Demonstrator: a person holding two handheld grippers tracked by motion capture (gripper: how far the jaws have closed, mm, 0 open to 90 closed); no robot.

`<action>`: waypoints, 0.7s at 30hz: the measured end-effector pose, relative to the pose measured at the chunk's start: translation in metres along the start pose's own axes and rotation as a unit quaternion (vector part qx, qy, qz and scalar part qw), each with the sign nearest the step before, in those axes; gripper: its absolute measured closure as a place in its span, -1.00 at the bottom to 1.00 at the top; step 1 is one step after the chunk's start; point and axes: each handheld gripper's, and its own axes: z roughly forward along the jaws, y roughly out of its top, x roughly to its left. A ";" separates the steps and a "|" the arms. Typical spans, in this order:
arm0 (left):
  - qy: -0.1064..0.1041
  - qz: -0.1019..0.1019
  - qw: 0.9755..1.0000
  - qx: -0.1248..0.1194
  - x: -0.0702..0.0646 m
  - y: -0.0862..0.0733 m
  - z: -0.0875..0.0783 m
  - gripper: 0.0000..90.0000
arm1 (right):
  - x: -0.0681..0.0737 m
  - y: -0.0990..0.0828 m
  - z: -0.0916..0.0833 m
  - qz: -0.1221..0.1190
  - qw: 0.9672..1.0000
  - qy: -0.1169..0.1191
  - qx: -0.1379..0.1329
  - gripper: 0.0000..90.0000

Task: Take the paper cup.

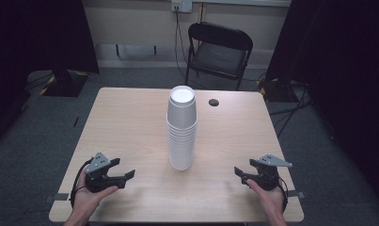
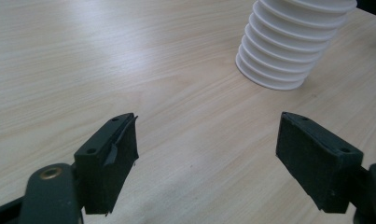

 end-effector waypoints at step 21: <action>-0.013 0.008 1.000 -0.005 -0.006 0.002 0.002 -0.59 | 0.027 0.025 -0.015 -0.009 0.999 0.046 -0.024 -0.30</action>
